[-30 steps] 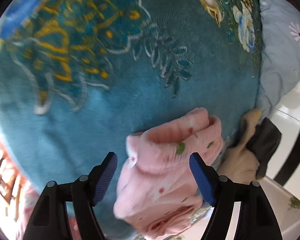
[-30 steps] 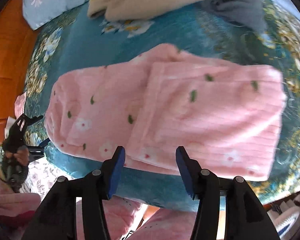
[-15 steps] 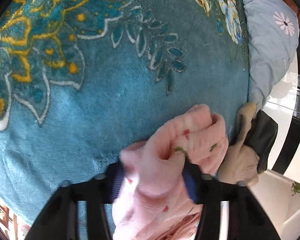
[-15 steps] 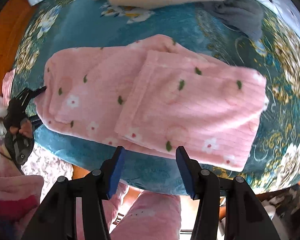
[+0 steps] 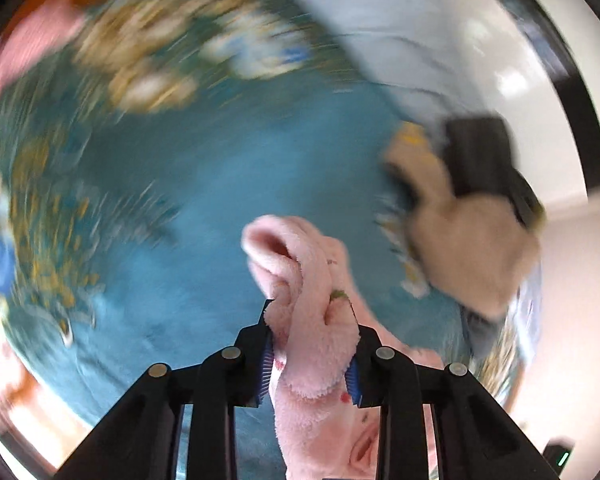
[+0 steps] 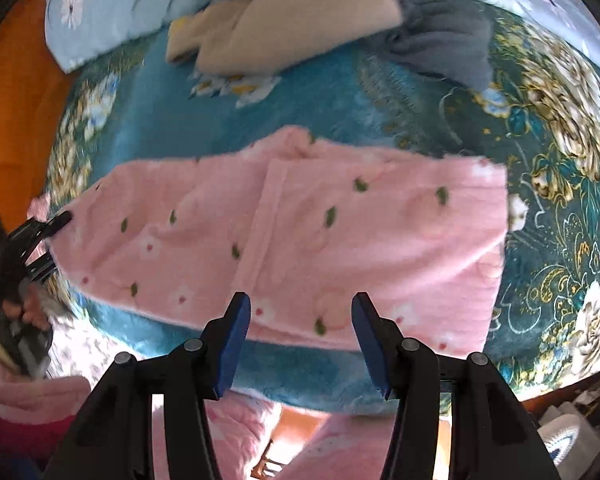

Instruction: Fold clothes

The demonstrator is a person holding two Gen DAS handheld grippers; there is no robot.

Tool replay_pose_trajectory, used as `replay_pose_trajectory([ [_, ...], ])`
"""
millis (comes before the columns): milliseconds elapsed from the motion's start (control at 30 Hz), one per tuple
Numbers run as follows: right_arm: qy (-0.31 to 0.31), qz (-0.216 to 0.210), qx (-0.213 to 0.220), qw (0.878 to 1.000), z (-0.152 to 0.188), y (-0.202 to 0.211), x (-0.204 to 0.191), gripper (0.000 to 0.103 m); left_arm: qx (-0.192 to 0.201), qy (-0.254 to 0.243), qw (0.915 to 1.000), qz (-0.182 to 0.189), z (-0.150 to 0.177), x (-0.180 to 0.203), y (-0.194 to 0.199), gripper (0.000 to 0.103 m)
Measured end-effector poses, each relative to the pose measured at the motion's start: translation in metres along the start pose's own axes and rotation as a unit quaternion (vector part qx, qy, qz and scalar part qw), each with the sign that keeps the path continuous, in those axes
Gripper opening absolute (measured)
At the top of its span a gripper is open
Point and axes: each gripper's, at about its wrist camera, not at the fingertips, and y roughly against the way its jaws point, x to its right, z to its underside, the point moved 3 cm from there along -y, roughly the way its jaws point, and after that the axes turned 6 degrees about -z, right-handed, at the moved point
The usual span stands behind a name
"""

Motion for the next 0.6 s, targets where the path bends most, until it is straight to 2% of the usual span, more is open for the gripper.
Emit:
replay_pose_trajectory([
  [100, 0.004, -0.022, 0.025, 0.999, -0.009, 0.016, 0.020, 0.054, 0.032, -0.080, 0.9963, -0.004, 0.020, 0.074, 0.026, 0.031],
  [233, 0.020, -0.045, 0.049, 0.998, -0.021, 0.040, 0.058, 0.054, 0.054, -0.174, 0.9832, -0.012, 0.069, 0.175, 0.040, 0.031],
  [400, 0.003, -0.062, 0.085, 0.994, -0.028, 0.077, 0.134, 0.054, 0.025, -0.275, 0.9609, -0.018, 0.156, 0.285, 0.029, 0.031],
  [600, -0.046, -0.064, 0.081, 0.994, -0.007, 0.086, 0.219, 0.054, -0.040, -0.339, 0.9389, -0.045, 0.248, 0.365, -0.028, 0.031],
])
